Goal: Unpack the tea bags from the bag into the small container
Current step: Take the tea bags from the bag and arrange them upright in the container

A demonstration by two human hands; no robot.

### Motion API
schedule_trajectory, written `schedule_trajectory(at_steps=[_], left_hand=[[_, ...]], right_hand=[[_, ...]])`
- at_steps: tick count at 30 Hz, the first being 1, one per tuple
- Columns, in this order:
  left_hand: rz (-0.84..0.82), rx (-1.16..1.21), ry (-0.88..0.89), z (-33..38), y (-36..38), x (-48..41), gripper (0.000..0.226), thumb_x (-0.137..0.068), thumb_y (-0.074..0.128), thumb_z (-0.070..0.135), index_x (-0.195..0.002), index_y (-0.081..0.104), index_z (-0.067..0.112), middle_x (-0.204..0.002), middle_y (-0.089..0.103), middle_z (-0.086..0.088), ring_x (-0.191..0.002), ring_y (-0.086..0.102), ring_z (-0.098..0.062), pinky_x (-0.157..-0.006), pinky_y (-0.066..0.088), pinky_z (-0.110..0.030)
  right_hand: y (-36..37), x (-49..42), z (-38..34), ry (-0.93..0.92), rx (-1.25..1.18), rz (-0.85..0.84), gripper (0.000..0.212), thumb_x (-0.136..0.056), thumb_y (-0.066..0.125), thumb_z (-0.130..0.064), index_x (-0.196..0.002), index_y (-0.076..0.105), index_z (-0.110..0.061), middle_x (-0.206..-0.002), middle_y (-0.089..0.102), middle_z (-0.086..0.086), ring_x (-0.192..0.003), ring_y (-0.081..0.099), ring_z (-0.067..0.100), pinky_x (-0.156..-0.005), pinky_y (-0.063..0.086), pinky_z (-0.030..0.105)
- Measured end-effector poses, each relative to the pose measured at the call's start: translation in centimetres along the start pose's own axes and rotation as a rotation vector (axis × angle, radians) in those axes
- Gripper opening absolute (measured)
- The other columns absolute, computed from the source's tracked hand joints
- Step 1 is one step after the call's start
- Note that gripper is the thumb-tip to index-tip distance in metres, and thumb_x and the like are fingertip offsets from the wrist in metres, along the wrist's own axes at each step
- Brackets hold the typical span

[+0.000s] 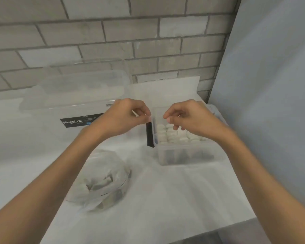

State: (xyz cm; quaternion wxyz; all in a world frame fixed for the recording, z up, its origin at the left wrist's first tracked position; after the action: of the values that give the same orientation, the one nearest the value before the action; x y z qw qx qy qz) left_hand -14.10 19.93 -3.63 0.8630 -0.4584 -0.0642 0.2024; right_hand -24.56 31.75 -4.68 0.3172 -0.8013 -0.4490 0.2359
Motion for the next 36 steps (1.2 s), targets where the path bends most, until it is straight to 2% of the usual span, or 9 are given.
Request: schedule_trajectory(at_steps=[4,7,10,15,20,23,29,31,36], left_hand=[[0.0,0.01,-0.148,-5.7,-2.0,5.9,0.006,-0.084,0.071,0.034,-0.085,0.072,0.028,-0.075,0.067,0.014,-0.065,0.059,0.004,-0.055,0.041,-0.007],[-0.105,-0.005,-0.263,-10.1,-1.1,9.5,0.008,-0.085,0.069,0.031,-0.078,0.071,0.03,-0.061,0.064,0.019,-0.06,0.057,0.006,-0.05,0.038,-0.007],[-0.16,-0.085,-0.325,-13.7,0.4,11.6,0.018,-0.086,0.067,0.024,-0.069,0.064,0.029,-0.065,0.061,0.015,-0.065,0.055,-0.001,-0.057,0.037,-0.013],[-0.233,-0.148,-0.393,-17.8,3.8,13.9,0.018,-0.083,0.062,0.007,-0.089,0.071,0.022,-0.081,0.063,0.01,-0.078,0.06,-0.01,-0.076,0.049,-0.02],[-0.177,-0.144,-0.409,-18.3,4.8,14.9,0.022,-0.08,0.067,0.012,-0.1,0.068,0.023,-0.102,0.066,0.007,-0.093,0.063,-0.012,-0.087,0.053,-0.031],[-0.138,-0.133,-0.408,-18.6,5.0,15.2,0.029,-0.081,0.067,0.011,-0.109,0.067,0.02,-0.111,0.065,0.004,-0.102,0.062,-0.015,-0.092,0.051,-0.032],[0.104,0.107,-0.322,-18.1,2.2,15.7,0.018,-0.087,0.064,0.007,-0.1,0.071,0.017,-0.093,0.068,0.004,-0.073,0.06,-0.001,-0.066,0.04,-0.001],[0.194,0.183,-0.289,-17.7,0.7,15.7,0.015,-0.089,0.063,0.01,-0.097,0.071,0.019,-0.088,0.069,0.006,-0.07,0.062,0.003,-0.063,0.041,-0.001],[0.327,0.366,-0.218,-15.6,-2.5,15.6,0.008,-0.091,0.064,0.027,-0.092,0.071,0.024,-0.085,0.071,0.009,-0.076,0.068,-0.006,-0.068,0.051,-0.019]], right_hand=[[5.9,-0.3,-5.8,-0.108,-0.095,-0.146,0.013,-0.088,0.063,-0.012,-0.093,0.073,-0.018,-0.074,0.071,-0.001,-0.065,0.068,0.005,-0.058,0.046,0.01],[11.7,-0.1,-9.2,-0.163,-0.101,-0.294,0.011,-0.089,0.063,-0.015,-0.094,0.073,-0.017,-0.077,0.071,-0.002,-0.068,0.069,0.006,-0.059,0.05,0.014],[18.0,0.1,-10.3,-0.161,-0.058,-0.466,0.013,-0.089,0.061,-0.013,-0.095,0.072,-0.014,-0.083,0.074,0.0,-0.072,0.07,0.009,-0.066,0.054,0.019],[24.8,-0.2,-8.3,-0.114,0.187,-0.534,0.026,-0.086,0.054,-0.002,-0.104,0.071,-0.009,-0.102,0.069,0.009,-0.082,0.063,0.016,-0.073,0.051,0.024],[28.0,0.4,-5.5,-0.026,0.422,-0.585,0.033,-0.09,0.062,-0.033,-0.115,0.063,-0.011,-0.12,0.054,0.008,-0.107,0.056,0.024,-0.094,0.047,0.035],[28.1,0.7,-5.4,-0.015,0.416,-0.514,0.023,-0.092,0.059,-0.028,-0.108,0.065,-0.013,-0.117,0.05,0.007,-0.101,0.057,0.025,-0.091,0.048,0.036],[24.0,0.9,-5.4,0.119,0.018,-0.166,0.011,-0.085,0.055,-0.002,-0.086,0.064,-0.008,-0.081,0.064,0.006,-0.067,0.062,0.014,-0.056,0.045,0.017],[23.0,1.6,-5.0,0.225,-0.295,-0.079,0.007,-0.087,0.06,-0.003,-0.084,0.062,-0.009,-0.07,0.067,0.009,-0.049,0.061,0.009,-0.049,0.048,0.018],[22.5,2.9,-5.4,0.331,-0.848,0.011,0.009,-0.088,0.066,-0.009,-0.094,0.063,-0.003,-0.08,0.07,0.009,-0.063,0.068,0.016,-0.054,0.047,0.026]])
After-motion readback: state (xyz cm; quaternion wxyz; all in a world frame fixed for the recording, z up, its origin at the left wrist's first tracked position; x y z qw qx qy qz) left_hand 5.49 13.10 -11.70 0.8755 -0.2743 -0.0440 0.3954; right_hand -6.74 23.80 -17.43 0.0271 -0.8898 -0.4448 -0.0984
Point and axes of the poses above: each hand's wrist, its own x-axis away from the middle knuckle, its own y-axis out of the palm, z = x × y, the point moved 9 cm from there along -x, towards the middle knuckle
